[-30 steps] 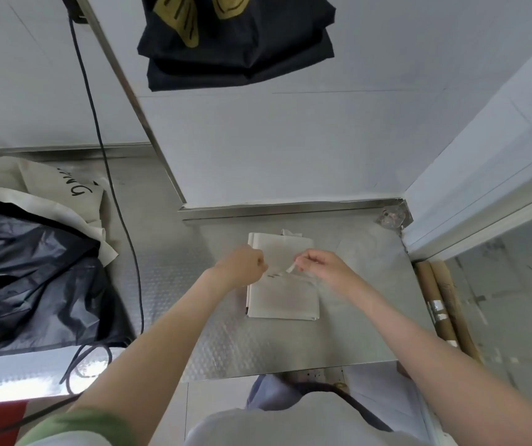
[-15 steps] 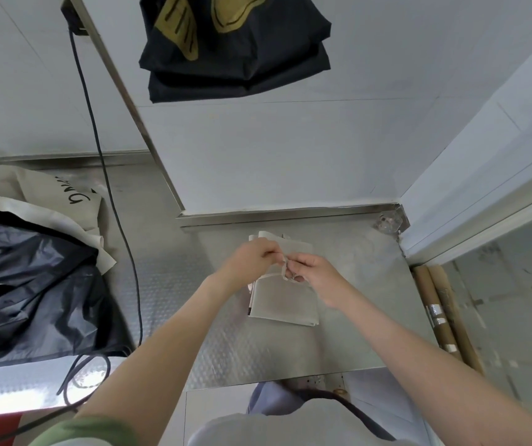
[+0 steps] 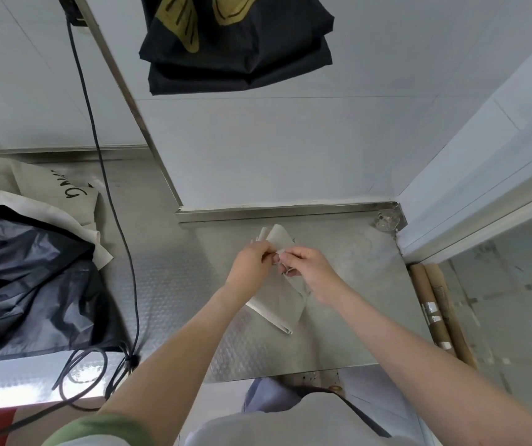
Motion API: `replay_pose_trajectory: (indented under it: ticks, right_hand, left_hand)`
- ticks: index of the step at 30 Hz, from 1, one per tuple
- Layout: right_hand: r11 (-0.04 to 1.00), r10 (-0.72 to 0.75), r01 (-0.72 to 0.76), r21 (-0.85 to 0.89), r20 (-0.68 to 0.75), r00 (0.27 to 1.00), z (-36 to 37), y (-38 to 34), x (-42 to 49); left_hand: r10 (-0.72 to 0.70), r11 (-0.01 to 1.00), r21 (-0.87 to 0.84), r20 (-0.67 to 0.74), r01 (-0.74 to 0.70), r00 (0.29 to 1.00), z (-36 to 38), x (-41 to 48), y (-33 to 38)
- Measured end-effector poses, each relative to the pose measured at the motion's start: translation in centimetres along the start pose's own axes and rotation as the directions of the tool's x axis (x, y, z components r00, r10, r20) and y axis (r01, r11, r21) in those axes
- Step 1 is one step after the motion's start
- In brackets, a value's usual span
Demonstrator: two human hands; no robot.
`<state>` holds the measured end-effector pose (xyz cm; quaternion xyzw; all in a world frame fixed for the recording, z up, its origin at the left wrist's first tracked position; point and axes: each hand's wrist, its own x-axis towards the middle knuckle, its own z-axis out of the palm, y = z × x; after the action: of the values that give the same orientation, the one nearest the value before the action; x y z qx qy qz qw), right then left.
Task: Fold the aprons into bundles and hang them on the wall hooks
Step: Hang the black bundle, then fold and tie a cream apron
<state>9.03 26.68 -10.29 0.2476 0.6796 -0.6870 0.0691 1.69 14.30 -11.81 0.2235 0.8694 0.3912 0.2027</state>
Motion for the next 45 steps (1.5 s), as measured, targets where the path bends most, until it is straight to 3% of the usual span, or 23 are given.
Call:
replay_pose_trajectory:
  ticks: [10,16,22,26,29,33,38,41,45]
  right_hand:
    - [0.996,0.065,-0.067,-0.063,-0.037,0.997,-0.6,-0.2,0.2]
    - [0.967,0.057,-0.097,-0.237,-0.169,0.984,-0.7,0.7,1.0]
    - [0.983,0.028,-0.067,-0.172,-0.218,0.975,-1.1,0.7,1.0]
    - [0.996,0.039,-0.053,-0.075,-0.181,0.983,-1.0,1.3,0.9]
    - [0.996,0.076,-0.071,0.058,-0.094,0.993,-1.4,1.4,0.5]
    - [0.997,0.036,-0.033,0.065,-0.046,0.998,-2.0,1.4,0.0]
    - [0.986,0.045,-0.021,0.163,-0.140,0.989,-3.0,2.6,-0.3]
    - [0.997,0.014,-0.005,0.072,-0.124,0.992,-3.9,3.3,-0.3]
    - [0.999,0.038,-0.037,0.013,-0.070,0.997,-4.3,4.0,-0.3]
  left_hand:
    - [0.001,1.000,0.015,0.223,-0.005,0.975,0.6,0.1,-0.5]
    - [-0.114,0.913,-0.311,0.426,0.263,0.898,1.0,-0.3,0.0]
    - [-0.223,0.737,-0.501,0.455,0.454,0.862,1.5,-0.6,-0.1]
    - [-0.220,0.829,-0.426,0.347,0.363,0.911,2.2,-0.7,0.4]
    - [-0.260,0.835,-0.422,0.262,0.353,0.929,2.5,-0.6,0.4]
    - [-0.348,0.688,-0.581,0.262,0.435,0.900,3.3,-0.7,0.8]
    - [-0.377,0.527,-0.704,0.309,0.476,0.873,3.2,-1.0,1.0]
    - [-0.331,0.456,-0.751,0.354,0.477,0.875,3.0,-1.0,0.5]
    - [-0.308,0.465,-0.729,0.398,0.502,0.864,3.2,-1.6,-0.7]
